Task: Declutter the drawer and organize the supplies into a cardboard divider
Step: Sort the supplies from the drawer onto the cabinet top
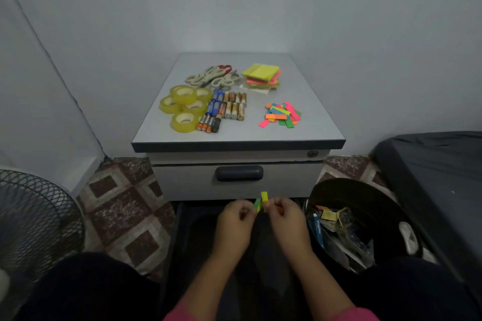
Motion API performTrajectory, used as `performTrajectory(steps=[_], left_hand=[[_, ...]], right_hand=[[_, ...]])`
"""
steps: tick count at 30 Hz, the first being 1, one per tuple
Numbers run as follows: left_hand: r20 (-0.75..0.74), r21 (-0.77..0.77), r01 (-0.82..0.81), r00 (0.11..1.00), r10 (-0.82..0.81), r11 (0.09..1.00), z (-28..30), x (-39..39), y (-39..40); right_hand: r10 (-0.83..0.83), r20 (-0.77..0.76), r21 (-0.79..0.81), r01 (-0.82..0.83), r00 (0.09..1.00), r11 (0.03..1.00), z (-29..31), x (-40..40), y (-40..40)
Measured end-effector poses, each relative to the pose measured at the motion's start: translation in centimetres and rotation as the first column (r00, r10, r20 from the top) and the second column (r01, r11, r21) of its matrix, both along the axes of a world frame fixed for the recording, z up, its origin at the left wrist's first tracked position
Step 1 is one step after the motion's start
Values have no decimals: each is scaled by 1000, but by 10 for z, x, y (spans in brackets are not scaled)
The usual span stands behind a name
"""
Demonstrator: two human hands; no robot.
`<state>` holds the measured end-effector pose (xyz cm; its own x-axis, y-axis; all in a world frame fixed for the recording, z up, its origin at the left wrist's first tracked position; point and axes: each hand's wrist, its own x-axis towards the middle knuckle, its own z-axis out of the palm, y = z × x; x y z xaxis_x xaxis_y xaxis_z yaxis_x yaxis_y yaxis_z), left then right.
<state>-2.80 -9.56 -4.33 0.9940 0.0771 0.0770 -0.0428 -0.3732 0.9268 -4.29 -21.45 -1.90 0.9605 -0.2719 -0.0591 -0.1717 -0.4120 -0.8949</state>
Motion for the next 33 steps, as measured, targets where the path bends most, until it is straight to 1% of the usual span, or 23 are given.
performTrajectory(steps=[2, 5, 7, 9, 11, 13, 15, 17, 19, 21, 24, 26, 28, 30, 33], left_hand=[[158, -6, -31, 987, 31, 1000, 35, 2, -3], [396, 13, -55, 917, 46, 998, 93, 10, -8], [491, 38, -84, 869, 54, 996, 125, 22, -14], [525, 82, -106, 850, 48, 991, 147, 41, -23], [521, 142, -139, 852, 45, 980, 161, 63, -34], [502, 218, -184, 863, 51, 959, 168, 85, -43], [473, 329, -231, 880, 52, 916, 169, 103, -51], [433, 408, -257, 899, 62, 876, 167, 115, -57], [390, 430, -252, 918, 74, 867, 163, 121, -59], [355, 415, -239, 931, 85, 878, 161, 122, -59], [416, 387, -216, 908, 39, 897, 161, 114, -56], [408, 410, -162, 913, -22, 898, 162, 111, -54], [361, 478, -120, 930, -70, 870, 162, 112, -53], [316, 520, -98, 945, -85, 849, 162, 114, -54], [308, 538, -117, 949, -66, 835, 162, 116, -56]], right_hand=[[-40, 153, -49, 48, 987, 998, 27, 4, -2], [-73, 395, -114, 128, 916, 985, 70, 10, -7], [-96, 517, -157, 205, 850, 966, 94, 22, -11], [-103, 561, -218, 267, 821, 939, 113, 46, -18], [-104, 529, -315, 309, 842, 897, 128, 76, -26], [-105, 450, -427, 317, 887, 847, 140, 104, -33], [-89, 374, -523, 289, 923, 802, 149, 125, -38], [-67, 297, -555, 229, 952, 800, 151, 139, -42], [-31, 244, -540, 162, 969, 826, 148, 149, -45], [-17, 242, -454, 129, 970, 882, 141, 155, -48], [-47, 298, -286, 136, 953, 948, 137, 152, -53], [-38, 284, -216, 102, 958, 971, 138, 147, -54], [-8, 232, -247, 66, 973, 967, 139, 143, -54], [20, 196, -280, 36, 980, 959, 138, 144, -52], [54, 229, -238, 2, 972, 971, 137, 146, -52]])
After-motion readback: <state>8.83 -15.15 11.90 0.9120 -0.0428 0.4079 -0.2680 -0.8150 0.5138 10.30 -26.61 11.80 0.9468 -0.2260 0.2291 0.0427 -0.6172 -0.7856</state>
